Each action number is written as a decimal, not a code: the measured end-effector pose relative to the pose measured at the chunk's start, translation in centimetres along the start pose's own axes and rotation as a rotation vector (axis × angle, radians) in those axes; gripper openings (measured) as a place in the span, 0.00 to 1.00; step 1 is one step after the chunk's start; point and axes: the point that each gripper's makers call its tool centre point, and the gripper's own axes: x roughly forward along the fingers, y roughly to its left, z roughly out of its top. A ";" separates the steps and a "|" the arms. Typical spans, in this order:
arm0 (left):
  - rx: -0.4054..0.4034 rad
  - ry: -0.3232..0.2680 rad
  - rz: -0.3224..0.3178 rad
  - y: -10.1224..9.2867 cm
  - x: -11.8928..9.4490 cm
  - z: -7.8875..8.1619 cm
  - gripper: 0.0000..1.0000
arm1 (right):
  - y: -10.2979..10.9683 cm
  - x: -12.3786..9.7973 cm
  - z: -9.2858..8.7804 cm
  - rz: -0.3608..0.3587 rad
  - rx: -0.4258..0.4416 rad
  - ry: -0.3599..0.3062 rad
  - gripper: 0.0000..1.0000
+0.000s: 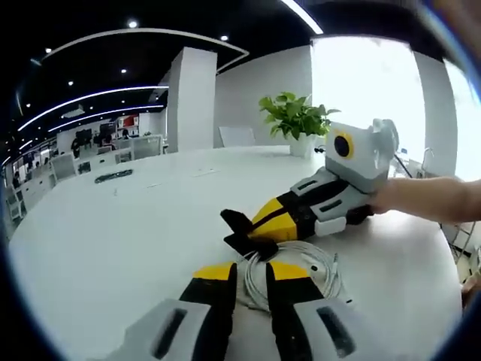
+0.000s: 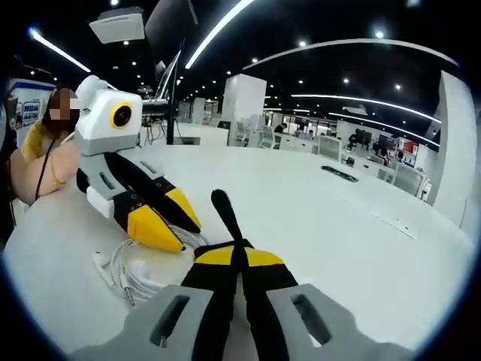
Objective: Peel open the Velcro strap on the desktop, arrange the wired earphones neatly onto it, and close the Velcro strap to secure them.
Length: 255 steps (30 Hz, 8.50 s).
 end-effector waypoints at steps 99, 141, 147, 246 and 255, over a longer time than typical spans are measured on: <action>0.050 -0.009 0.017 -0.3 -0.1 -0.1 0.22 | -0.4 1.4 1.0 0.076 -0.218 -0.010 0.12; 0.000 -0.030 0.073 0.1 -0.7 -0.3 0.28 | -2.5 -0.8 2.2 -0.128 0.091 -0.098 0.19; 0.014 -0.042 0.159 1.7 -1.6 -0.1 0.27 | -0.5 -1.7 2.4 -0.091 0.084 -0.112 0.22; -0.088 -0.630 0.387 -5.1 -11.3 3.9 0.96 | 3.1 -22.3 3.8 -0.619 0.260 -0.555 0.97; -0.052 -0.598 0.377 -5.5 -10.8 3.6 0.96 | 3.4 -21.8 3.7 -0.608 0.244 -0.538 0.97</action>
